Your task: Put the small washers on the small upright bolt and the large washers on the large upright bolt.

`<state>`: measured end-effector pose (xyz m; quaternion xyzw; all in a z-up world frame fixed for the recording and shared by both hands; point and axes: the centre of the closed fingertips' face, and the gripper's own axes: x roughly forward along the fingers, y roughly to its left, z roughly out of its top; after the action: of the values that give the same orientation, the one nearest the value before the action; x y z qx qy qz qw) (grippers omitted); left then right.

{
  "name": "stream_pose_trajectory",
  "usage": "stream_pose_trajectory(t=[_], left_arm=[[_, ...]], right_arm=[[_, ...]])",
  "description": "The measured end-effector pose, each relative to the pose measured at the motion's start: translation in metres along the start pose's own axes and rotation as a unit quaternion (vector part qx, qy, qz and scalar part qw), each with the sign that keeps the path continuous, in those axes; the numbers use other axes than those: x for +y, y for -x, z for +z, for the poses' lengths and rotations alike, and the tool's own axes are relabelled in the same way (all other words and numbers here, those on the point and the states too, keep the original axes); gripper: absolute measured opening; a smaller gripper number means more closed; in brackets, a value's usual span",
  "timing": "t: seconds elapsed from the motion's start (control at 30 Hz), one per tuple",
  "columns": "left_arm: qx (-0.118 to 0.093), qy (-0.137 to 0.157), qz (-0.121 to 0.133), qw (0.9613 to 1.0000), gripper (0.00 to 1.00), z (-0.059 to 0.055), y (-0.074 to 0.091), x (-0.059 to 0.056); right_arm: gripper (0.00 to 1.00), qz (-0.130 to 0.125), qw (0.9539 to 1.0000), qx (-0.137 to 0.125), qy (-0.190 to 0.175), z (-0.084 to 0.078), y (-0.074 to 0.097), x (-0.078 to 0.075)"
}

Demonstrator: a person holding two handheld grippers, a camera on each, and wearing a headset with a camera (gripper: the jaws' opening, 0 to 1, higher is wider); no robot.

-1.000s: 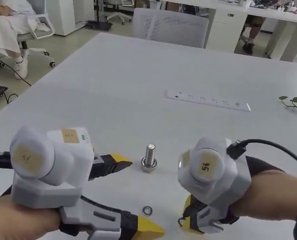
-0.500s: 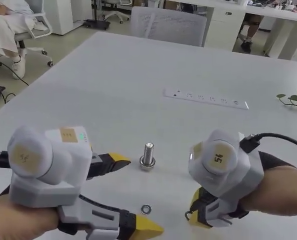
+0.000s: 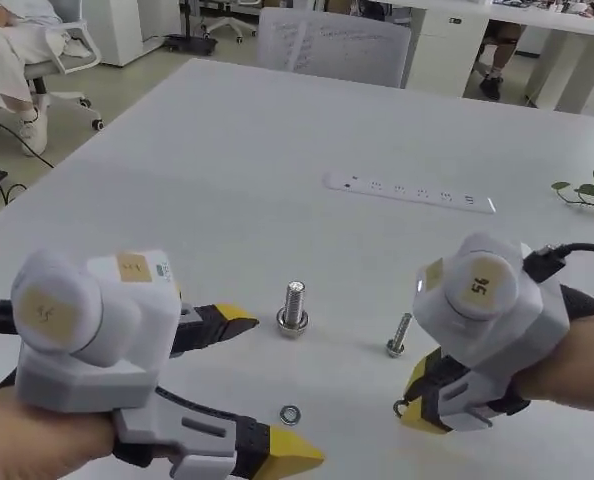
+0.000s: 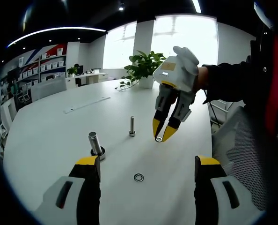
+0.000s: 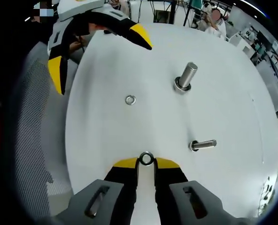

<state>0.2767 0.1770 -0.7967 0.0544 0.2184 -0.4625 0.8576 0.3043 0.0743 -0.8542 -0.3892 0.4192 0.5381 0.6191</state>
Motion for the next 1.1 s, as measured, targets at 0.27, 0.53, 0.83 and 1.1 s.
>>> stream_pose_trajectory(t=[0.27, 0.53, 0.83, 1.1], left_arm=[[0.002, 0.001, -0.001, 1.0, 0.82, -0.001, -0.001, -0.001], [0.004, 0.001, -0.003, 1.0, 0.82, -0.002, -0.002, -0.002], [0.006, 0.001, -0.003, 1.0, 0.83, -0.003, -0.002, -0.001], [0.009, 0.003, -0.001, 1.0, 0.82, -0.004, -0.001, 0.0]], right_arm=[[0.14, -0.016, 0.9998, -0.004, -0.009, -0.003, 0.013, -0.013], [0.14, -0.033, 0.9994, -0.006, -0.008, -0.002, 0.027, -0.027], [0.14, -0.055, 0.9984, -0.014, 0.001, 0.008, 0.046, -0.049], [0.14, -0.062, 0.9978, -0.024, 0.008, 0.022, 0.05, -0.063]])
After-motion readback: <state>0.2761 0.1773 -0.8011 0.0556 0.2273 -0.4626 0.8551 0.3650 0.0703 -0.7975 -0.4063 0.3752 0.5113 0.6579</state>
